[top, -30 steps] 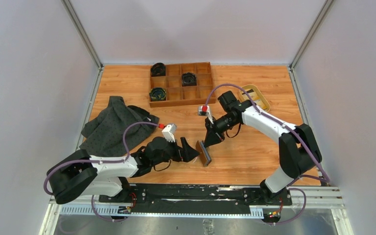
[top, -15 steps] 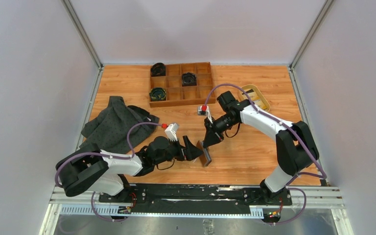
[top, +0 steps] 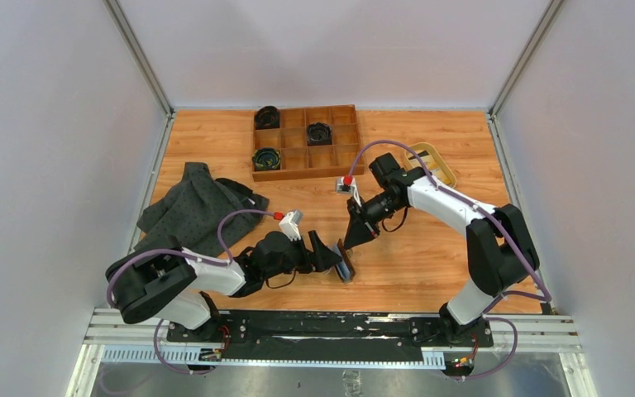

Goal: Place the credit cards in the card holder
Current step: Open the card holder at the center of the board.

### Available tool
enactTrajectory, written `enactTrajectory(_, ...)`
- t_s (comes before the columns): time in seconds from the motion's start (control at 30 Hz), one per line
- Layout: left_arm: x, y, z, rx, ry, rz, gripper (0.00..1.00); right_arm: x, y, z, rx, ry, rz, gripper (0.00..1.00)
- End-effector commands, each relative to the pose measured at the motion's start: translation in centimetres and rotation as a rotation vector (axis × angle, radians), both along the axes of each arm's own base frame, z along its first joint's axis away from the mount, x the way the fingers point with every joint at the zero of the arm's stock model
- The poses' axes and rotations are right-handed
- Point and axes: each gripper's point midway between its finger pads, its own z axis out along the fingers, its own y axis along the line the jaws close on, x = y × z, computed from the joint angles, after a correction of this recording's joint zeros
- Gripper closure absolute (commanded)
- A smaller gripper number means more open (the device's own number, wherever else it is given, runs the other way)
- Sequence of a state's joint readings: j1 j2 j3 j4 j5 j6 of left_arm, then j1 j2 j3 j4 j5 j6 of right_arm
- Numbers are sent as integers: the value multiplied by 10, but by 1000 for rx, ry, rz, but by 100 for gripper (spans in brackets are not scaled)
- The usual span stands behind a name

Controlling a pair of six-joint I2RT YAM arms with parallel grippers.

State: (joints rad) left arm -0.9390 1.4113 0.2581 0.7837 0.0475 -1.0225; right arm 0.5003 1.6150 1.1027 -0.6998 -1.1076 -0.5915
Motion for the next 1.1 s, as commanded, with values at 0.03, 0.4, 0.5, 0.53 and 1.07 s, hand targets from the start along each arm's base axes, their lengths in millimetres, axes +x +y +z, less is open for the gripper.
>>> enactTrajectory(0.03, 11, 0, 2, 1, -25, 39, 28, 9, -5, 1, -19, 11, -32, 100)
enactTrajectory(0.4, 10, 3, 0, 20, -49, 29, 50, 28, -24, -28, -191, -69, -89, 100)
enactTrajectory(0.5, 10, 4, -3, 35, -52, 28, 50, 34, -30, -38, -247, -90, -107, 100)
enactTrajectory(0.53, 10, 5, -4, 41, -54, 26, 51, 35, -32, -42, -266, -93, -111, 100)
enactTrajectory(1.07, 11, 19, -35, 175, -29, 8, 64, 51, -64, -84, -513, -121, -161, 79)
